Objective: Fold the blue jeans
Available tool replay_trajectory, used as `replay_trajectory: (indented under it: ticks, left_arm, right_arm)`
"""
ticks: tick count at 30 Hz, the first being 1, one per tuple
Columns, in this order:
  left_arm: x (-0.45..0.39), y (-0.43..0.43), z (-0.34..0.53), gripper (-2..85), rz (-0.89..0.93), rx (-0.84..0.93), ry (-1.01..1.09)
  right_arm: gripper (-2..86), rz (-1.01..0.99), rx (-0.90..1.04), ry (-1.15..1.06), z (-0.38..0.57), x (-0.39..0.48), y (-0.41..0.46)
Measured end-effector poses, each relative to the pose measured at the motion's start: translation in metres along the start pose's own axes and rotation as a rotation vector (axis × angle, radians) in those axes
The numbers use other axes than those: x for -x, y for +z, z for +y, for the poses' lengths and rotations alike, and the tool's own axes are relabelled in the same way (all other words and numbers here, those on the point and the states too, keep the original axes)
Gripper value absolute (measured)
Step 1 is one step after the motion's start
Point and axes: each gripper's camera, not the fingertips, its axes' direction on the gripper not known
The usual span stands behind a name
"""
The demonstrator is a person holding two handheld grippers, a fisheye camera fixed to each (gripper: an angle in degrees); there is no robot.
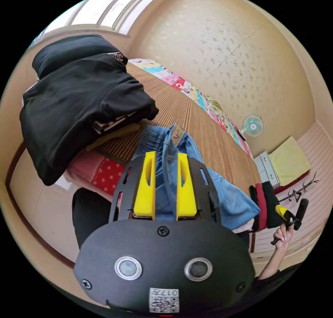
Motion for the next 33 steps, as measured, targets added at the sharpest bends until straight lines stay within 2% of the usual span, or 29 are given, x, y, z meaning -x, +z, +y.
replay_trajectory:
  ticks: [3, 8, 12, 17, 24, 26, 28, 30, 33]
  left_arm:
    - [0.0, 0.023, -0.018, 11.1, 0.043, 0.023, 0.009]
    - [-0.009, 0.038, -0.026, 1.2, 0.11, 0.063, 0.034]
    - [0.002, -0.017, -0.005, -0.3, 0.226, -0.013, 0.012]
    - [0.019, -0.07, 0.039, -0.6, 0.281, -0.016, -0.025]
    - [0.031, -0.116, 0.07, -0.7, 0.308, 0.003, -0.009]
    - [0.031, -0.122, 0.072, -0.7, 0.322, 0.004, -0.009]
    - [0.028, -0.131, 0.075, -0.7, 0.326, -0.007, -0.004]
    - [0.026, -0.141, 0.077, -0.7, 0.335, -0.018, -0.006]
    - [0.02, -0.168, 0.082, -0.7, 0.343, -0.072, 0.031]
  right_arm:
    - [10.3, -0.015, 0.066, 0.037, -0.011, -0.015, 0.043]
    - [11.7, -0.016, 0.159, 0.034, -0.01, -0.036, 0.096]
    - [11.8, -0.014, 0.185, 0.045, -0.017, -0.065, 0.132]
    - [11.8, 0.019, 0.211, 0.047, -0.036, -0.093, 0.199]
    - [12.5, 0.2, 0.341, -0.003, -0.109, -0.118, 0.324]
    - [11.0, 0.223, 0.393, -0.005, -0.122, -0.126, 0.352]
    - [5.1, 0.259, 0.478, -0.03, -0.125, -0.133, 0.381]
    - [2.8, 0.292, 0.449, -0.077, -0.116, -0.13, 0.373]
    - [1.8, 0.395, 0.305, -0.16, -0.091, -0.119, 0.309]
